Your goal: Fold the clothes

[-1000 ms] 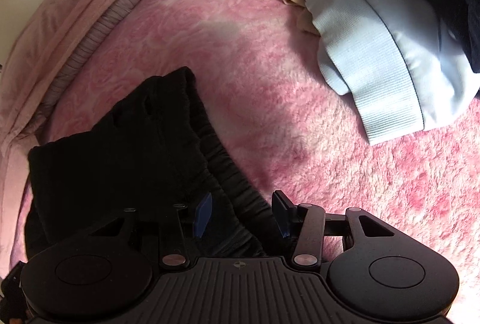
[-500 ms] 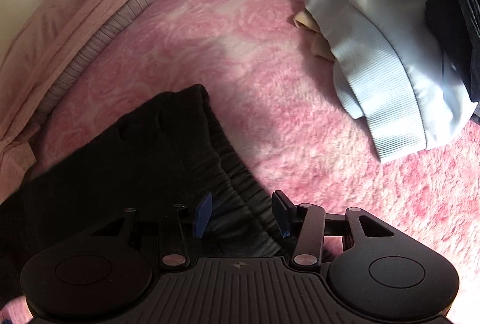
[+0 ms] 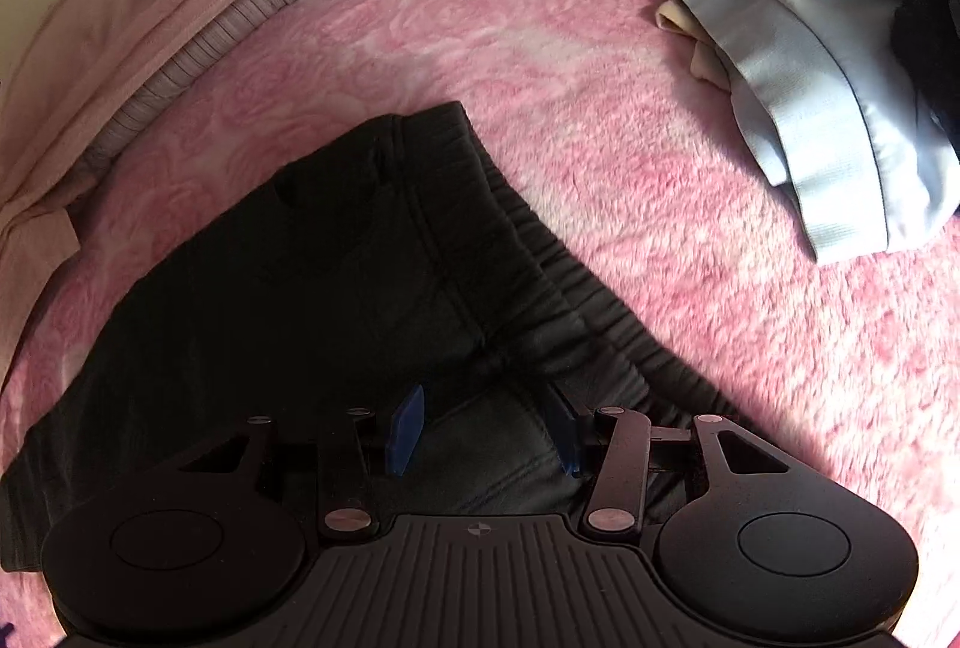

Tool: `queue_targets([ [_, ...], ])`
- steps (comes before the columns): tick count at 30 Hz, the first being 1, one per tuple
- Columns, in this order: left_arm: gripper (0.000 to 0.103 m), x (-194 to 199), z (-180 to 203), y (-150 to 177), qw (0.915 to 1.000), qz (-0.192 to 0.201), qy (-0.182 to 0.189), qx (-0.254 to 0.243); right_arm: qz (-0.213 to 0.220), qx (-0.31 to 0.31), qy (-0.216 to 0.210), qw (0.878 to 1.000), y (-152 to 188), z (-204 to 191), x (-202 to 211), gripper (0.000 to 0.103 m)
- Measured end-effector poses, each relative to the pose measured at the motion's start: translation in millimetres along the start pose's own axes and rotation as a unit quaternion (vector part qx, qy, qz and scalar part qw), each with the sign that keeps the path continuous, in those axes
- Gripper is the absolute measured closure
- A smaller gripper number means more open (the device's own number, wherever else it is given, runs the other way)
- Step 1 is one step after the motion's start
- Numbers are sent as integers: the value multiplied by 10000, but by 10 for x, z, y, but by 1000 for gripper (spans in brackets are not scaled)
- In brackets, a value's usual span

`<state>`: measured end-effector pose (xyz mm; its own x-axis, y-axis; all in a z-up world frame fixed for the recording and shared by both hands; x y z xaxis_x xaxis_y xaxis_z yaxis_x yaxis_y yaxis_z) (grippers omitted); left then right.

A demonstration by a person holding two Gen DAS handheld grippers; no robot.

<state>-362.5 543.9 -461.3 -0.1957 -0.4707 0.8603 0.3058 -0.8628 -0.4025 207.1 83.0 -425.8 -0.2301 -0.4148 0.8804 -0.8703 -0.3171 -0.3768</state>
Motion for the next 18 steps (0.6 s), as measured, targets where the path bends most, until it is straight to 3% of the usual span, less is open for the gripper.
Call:
queue_targets([
  [3, 48, -141, 26, -119, 9992, 62, 256, 312, 28, -25, 133, 9999, 62, -42, 20, 55],
  [7, 49, -444, 226, -294, 9990, 12, 384, 207, 78, -77, 253, 9996, 149, -126, 51, 55],
  [9, 60, -623, 297, -334, 9998, -17, 170, -74, 95, -113, 315, 9994, 206, -173, 65, 55],
  [11, 95, -686, 402, -403, 9975, 214, -22, -679, 103, -138, 369, 9992, 263, -217, 78, 55],
  [14, 97, -603, 653, -569, 9887, 544, 468, -1319, 129, -143, 455, 9988, 349, -285, 117, 55],
  [16, 96, -381, 856, -743, 9741, 1147, 955, -1696, 177, -83, 497, 9986, 382, -320, 157, 55],
  [17, 95, -322, 917, -792, 9657, 1365, 1065, -1937, 200, -53, 519, 9984, 399, -338, 177, 55],
  [18, 94, -377, 900, -787, 9627, 1351, 1003, -2121, 223, -22, 539, 9983, 415, -355, 196, 55],
])
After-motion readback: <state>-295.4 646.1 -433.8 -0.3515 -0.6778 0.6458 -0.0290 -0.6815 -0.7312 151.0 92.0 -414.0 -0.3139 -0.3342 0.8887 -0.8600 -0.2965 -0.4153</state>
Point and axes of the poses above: each gripper's, at about its wrist camera, not at the fingertips, and x roughly against the way its jaws point, z to its right, y to its underside, the point moved 10 cm from there along -x, roughly the way its jaws point, and after that the axes turned 2 degrees about -y, right-handed, at the moved point
